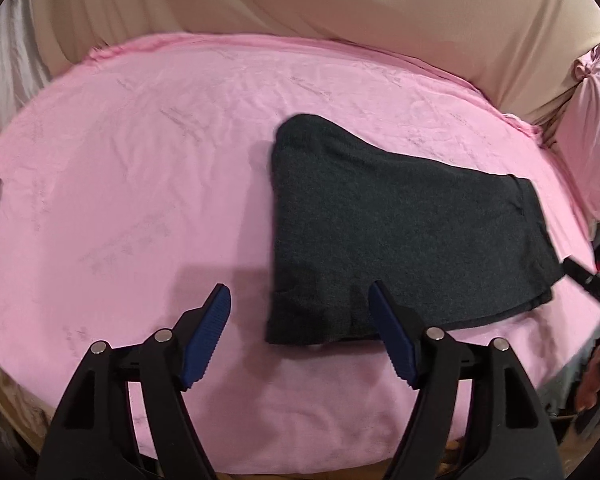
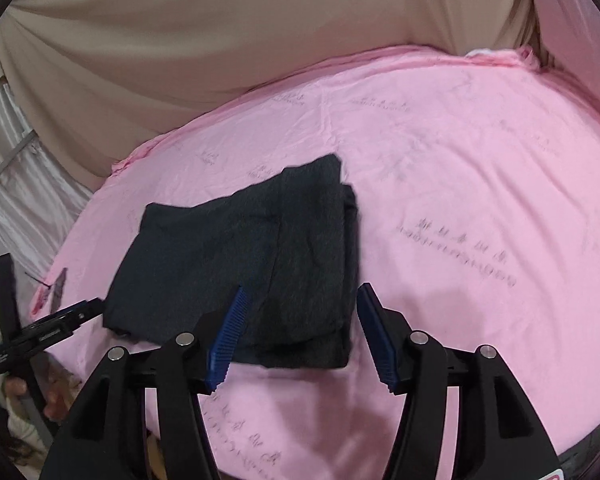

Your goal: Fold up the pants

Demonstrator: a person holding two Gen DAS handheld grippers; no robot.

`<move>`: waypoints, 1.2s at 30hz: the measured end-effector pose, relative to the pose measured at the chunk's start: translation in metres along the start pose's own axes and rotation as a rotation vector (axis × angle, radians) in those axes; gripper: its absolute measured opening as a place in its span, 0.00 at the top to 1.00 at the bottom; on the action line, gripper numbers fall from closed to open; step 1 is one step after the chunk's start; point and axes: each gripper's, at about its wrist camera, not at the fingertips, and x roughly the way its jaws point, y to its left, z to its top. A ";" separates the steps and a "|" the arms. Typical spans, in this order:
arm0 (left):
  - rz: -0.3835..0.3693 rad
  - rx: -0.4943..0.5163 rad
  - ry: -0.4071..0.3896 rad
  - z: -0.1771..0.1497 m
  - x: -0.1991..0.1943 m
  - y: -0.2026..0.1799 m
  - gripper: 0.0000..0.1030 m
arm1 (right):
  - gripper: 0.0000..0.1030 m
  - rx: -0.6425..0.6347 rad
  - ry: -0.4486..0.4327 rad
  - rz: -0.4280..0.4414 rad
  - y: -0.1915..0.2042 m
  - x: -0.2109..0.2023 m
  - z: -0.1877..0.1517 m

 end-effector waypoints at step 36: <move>-0.386 0.245 0.023 0.102 0.009 -0.117 0.93 | 0.54 -0.096 0.040 0.092 0.000 0.013 0.035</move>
